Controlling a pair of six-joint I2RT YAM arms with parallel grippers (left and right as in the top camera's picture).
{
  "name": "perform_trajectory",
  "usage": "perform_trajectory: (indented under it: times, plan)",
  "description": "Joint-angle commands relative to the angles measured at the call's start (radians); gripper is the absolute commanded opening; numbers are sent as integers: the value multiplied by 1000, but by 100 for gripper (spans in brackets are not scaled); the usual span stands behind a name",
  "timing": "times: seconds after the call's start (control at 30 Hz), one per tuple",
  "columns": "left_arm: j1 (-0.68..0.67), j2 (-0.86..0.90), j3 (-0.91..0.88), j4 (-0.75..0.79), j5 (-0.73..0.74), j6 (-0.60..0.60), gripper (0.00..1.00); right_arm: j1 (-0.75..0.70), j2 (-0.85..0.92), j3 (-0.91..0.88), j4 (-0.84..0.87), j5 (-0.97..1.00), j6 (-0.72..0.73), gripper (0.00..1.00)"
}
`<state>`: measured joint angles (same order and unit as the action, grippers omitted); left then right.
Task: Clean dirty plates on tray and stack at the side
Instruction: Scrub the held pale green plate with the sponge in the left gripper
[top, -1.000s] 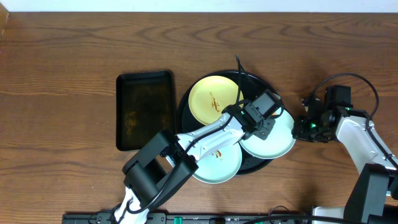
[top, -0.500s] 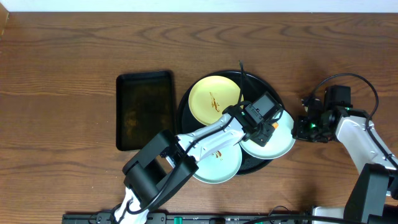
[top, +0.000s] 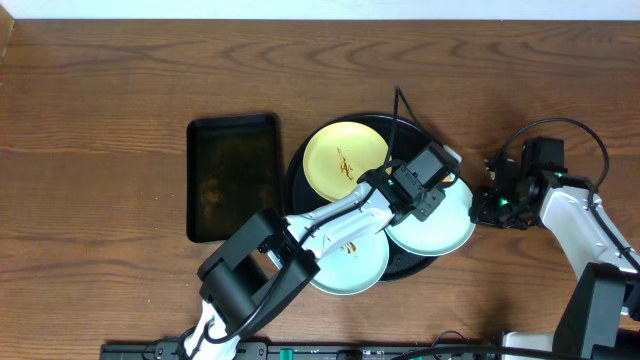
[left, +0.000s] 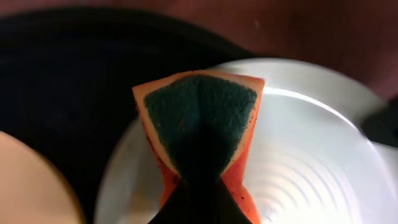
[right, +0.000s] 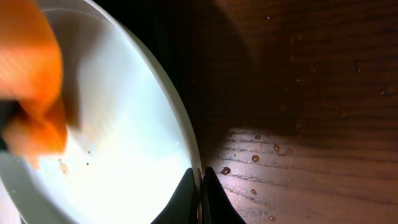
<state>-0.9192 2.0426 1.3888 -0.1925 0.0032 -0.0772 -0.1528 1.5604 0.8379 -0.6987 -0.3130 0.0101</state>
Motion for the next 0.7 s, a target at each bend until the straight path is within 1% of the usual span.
perform_trajectory:
  times: [0.0,0.17,0.3,0.47,0.57,0.67]
  plan:
    - [10,17,-3,31,-87,21,8,-1,5,16,-2,2,-4,1]
    - [16,18,-5,32,-87,18,8,-1,5,16,-2,2,-4,1]
    - [15,25,-9,19,-85,-14,8,-1,5,16,-2,2,-4,1]
    - [14,51,-10,14,-55,-13,8,-1,5,16,-8,2,-4,1]
    - [13,56,-10,-29,-38,-13,8,-1,5,16,-11,2,-4,1]
    - [14,56,-10,-122,-38,-13,8,-1,5,16,-11,2,-4,1]
